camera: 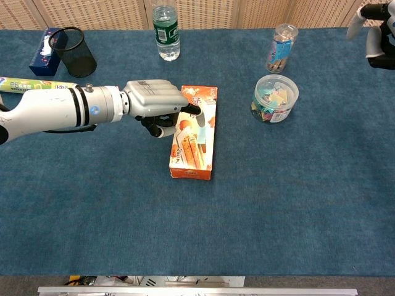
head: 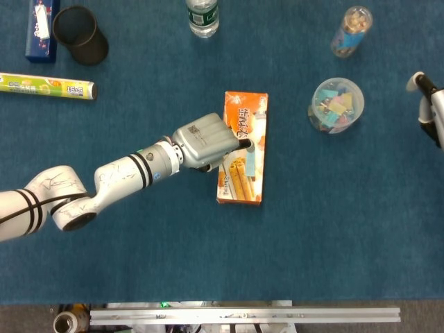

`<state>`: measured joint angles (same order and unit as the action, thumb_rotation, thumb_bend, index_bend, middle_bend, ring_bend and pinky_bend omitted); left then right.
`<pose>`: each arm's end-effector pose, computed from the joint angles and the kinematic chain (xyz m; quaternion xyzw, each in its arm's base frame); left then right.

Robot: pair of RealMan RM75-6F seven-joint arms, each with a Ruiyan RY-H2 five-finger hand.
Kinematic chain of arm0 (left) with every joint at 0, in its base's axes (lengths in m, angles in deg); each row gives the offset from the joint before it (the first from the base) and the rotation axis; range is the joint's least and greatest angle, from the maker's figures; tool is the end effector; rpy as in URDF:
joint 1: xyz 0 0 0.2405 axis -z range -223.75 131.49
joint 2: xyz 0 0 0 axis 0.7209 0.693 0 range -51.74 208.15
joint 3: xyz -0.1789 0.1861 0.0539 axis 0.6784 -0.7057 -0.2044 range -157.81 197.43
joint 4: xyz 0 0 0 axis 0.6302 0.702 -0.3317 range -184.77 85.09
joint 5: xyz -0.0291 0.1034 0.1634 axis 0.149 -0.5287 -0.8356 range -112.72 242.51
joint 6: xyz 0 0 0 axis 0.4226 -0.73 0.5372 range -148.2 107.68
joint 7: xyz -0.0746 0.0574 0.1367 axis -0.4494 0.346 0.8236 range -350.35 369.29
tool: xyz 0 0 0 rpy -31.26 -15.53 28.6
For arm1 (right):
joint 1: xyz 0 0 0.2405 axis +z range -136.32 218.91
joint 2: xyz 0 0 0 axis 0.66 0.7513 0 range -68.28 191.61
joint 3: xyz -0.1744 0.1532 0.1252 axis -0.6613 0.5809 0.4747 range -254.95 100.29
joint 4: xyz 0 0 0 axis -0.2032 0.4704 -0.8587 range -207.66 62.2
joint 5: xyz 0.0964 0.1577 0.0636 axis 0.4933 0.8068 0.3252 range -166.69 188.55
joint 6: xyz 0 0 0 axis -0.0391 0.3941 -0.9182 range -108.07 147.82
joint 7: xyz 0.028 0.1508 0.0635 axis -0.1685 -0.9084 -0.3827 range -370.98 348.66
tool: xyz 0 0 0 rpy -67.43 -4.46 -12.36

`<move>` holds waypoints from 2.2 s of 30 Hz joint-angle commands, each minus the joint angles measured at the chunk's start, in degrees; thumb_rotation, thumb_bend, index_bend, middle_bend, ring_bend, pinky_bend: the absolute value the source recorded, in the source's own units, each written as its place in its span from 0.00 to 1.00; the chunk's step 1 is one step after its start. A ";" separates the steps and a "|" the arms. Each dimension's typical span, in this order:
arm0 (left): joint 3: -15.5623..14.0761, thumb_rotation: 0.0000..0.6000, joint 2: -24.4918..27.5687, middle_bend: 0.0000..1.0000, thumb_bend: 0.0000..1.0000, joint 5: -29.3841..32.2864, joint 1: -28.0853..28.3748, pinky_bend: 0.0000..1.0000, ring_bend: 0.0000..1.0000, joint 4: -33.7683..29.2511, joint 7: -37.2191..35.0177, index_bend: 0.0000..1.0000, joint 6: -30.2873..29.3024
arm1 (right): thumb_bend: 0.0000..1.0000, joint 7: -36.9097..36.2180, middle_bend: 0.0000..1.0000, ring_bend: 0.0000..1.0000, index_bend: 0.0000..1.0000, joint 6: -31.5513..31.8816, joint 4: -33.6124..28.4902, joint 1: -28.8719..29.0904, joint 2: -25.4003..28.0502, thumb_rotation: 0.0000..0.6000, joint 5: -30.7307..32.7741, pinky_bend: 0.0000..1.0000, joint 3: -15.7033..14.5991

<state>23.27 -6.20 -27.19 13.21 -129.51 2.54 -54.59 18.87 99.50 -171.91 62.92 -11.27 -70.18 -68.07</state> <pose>-0.0810 0.3587 -0.0484 -0.9059 -0.2481 -0.2855 0.1906 -0.2064 -0.2923 0.1258 0.6680 -0.2379 0.3926 0.5858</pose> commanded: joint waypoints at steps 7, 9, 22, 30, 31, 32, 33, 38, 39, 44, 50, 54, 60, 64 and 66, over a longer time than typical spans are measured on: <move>-0.35 1.00 -0.20 1.00 0.70 3.18 0.34 0.97 1.00 -0.01 2.78 0.23 0.35 | 0.75 -0.35 0.88 0.98 0.46 0.60 -0.12 -0.36 0.17 1.00 -0.28 1.00 0.17; -0.63 1.00 -0.24 1.00 0.70 3.53 0.36 0.97 1.00 0.00 3.43 0.23 0.45 | 0.75 -0.42 0.88 0.99 0.46 0.70 -0.14 -0.42 0.19 1.00 -0.36 1.00 0.17; -1.38 1.00 -0.70 1.00 0.70 5.83 0.88 0.97 1.00 -0.37 5.85 0.23 0.89 | 0.76 -0.70 0.88 0.99 0.46 1.14 -0.10 -0.84 0.32 1.00 -0.45 1.00 0.30; -1.07 1.00 -0.13 1.00 0.70 6.75 0.80 0.97 1.00 -1.27 6.01 0.23 -0.18 | 0.75 -0.91 0.88 0.99 0.46 1.35 -0.22 -1.04 0.48 1.00 -0.79 1.00 0.28; -1.01 1.00 -0.02 1.00 0.70 6.84 0.80 0.97 1.00 -1.44 5.97 0.23 -0.30 | 0.75 -0.92 0.88 0.99 0.46 1.35 -0.24 -1.05 0.49 1.00 -0.82 1.00 0.28; -0.91 1.00 0.06 1.00 0.70 6.97 0.80 0.97 1.00 -1.64 5.88 0.23 -0.47 | 0.75 -0.94 0.88 0.99 0.46 1.33 -0.30 -1.06 0.51 1.00 -0.82 1.00 0.29; -0.86 1.00 0.08 1.00 0.70 7.06 0.83 0.97 1.00 -1.76 5.80 0.23 -0.51 | 0.75 -0.96 0.88 0.99 0.46 1.35 -0.33 -1.07 0.51 1.00 -0.85 1.00 0.31; -0.95 1.00 -0.04 1.00 0.70 7.44 1.20 0.97 1.00 -2.43 5.41 0.23 -0.05 | 0.76 -1.05 0.88 0.99 0.46 1.57 -0.46 -1.23 0.60 1.00 -0.96 1.00 0.37; -0.99 1.00 -0.13 1.00 0.70 7.43 1.27 0.97 1.00 -2.44 5.47 0.23 0.00 | 0.76 -1.07 0.88 0.99 0.46 1.60 -0.49 -1.26 0.64 1.00 -0.94 1.00 0.40; -1.15 1.00 -0.84 1.00 0.70 7.88 1.66 0.97 1.00 -2.32 6.51 0.23 0.43 | 0.76 -1.15 0.88 0.99 0.46 1.86 -0.69 -1.48 0.93 1.00 -1.01 1.00 0.47; -1.29 1.00 -1.49 1.00 0.70 9.06 1.96 0.97 1.00 -2.19 8.50 0.23 1.03 | 0.75 -1.50 0.88 0.99 0.46 2.14 -0.98 -1.78 1.24 1.00 -1.06 1.00 0.51; -1.26 1.00 -1.48 1.00 0.70 10.16 1.96 0.97 1.00 -2.35 9.68 0.23 1.25 | 0.75 -1.74 0.88 0.99 0.46 2.32 -0.95 -1.96 1.37 1.00 -1.08 1.00 0.57; -0.77 1.00 -0.93 1.00 0.70 11.13 1.62 0.97 1.00 -3.32 9.86 0.23 0.35 | 0.76 -1.96 0.88 0.99 0.46 2.44 -0.95 -2.14 1.49 1.00 -1.32 1.00 0.50; -0.67 1.00 -0.93 1.00 0.70 11.36 1.71 0.97 1.00 -3.44 9.85 0.23 0.35 | 0.75 -2.04 0.88 0.99 0.46 2.39 -0.95 -2.21 1.44 1.00 -1.36 1.00 0.43; -0.78 1.00 -1.14 1.00 0.70 11.45 1.82 0.97 1.00 -3.22 10.11 0.23 0.55 | 0.75 -2.05 0.88 0.99 0.46 2.40 -0.98 -2.29 1.47 1.00 -1.35 1.00 0.41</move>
<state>22.53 -7.28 -15.77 14.99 -132.80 12.57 -54.10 16.81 101.90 -172.89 60.64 -9.80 -71.53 -67.66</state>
